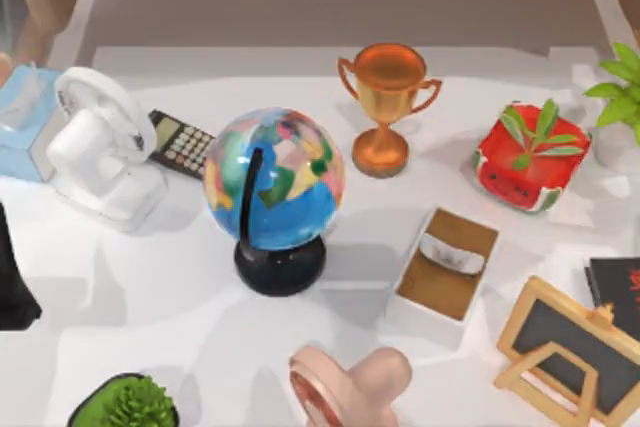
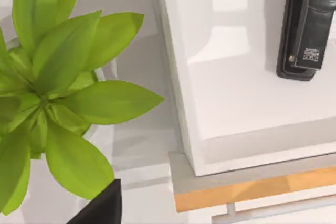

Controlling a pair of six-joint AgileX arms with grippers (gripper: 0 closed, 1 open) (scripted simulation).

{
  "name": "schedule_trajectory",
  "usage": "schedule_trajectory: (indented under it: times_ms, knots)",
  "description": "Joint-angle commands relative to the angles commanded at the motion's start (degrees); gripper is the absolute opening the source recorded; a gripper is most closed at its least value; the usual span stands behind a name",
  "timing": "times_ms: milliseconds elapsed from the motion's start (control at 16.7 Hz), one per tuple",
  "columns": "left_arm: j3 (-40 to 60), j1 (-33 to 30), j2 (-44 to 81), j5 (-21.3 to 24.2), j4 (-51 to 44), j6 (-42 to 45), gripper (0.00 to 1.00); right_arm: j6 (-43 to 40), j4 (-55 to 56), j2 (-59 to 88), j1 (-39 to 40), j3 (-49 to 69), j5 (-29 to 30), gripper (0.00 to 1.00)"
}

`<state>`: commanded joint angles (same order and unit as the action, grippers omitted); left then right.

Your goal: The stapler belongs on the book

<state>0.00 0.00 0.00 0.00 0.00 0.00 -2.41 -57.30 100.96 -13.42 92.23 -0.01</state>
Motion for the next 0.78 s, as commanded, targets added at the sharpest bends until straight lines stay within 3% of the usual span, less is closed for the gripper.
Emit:
schedule_trajectory:
  times_ms: [420,780]
  knots:
    - [0.0,0.0,0.0,0.0,0.0,0.0,1.0,-1.7,-16.7,30.5,-5.7,33.4,0.7,1.0]
    - [0.0,0.0,0.0,0.0,0.0,0.0,1.0,-0.6,-23.7,45.6,-7.5,50.9,0.0,1.0]
